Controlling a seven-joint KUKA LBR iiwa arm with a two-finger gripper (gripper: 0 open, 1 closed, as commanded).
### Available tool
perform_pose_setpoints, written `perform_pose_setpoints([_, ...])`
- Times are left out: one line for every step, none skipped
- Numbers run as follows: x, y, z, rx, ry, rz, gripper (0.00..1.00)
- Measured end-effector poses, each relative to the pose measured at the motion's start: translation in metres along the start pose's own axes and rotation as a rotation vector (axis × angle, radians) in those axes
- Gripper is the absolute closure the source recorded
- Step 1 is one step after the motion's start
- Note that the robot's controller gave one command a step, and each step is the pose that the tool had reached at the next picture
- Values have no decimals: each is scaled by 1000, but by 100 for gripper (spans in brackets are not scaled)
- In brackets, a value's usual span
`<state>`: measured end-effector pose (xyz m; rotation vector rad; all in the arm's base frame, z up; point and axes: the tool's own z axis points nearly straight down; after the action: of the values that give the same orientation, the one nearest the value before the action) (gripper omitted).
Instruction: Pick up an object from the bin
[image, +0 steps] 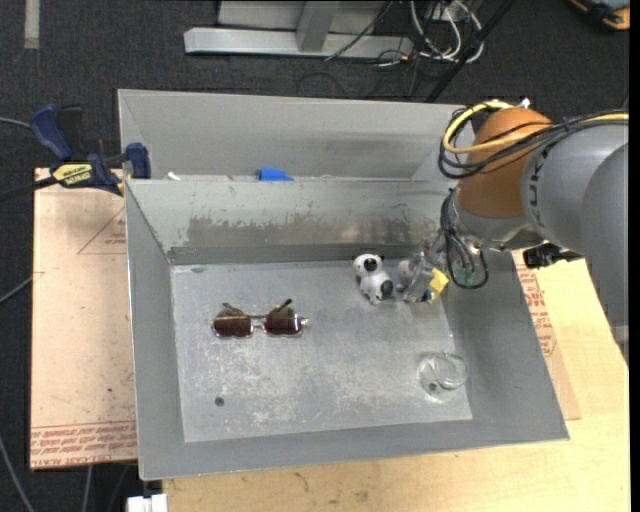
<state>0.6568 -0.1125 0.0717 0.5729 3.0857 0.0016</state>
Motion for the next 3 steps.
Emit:
perform_pose_setpoints([2,0,-7,1,7,0,100])
perform_pose_setpoints([2,0,-26,1,7,0,100])
perform_pose_setpoints([0,0,-43,0,-1,-1,100])
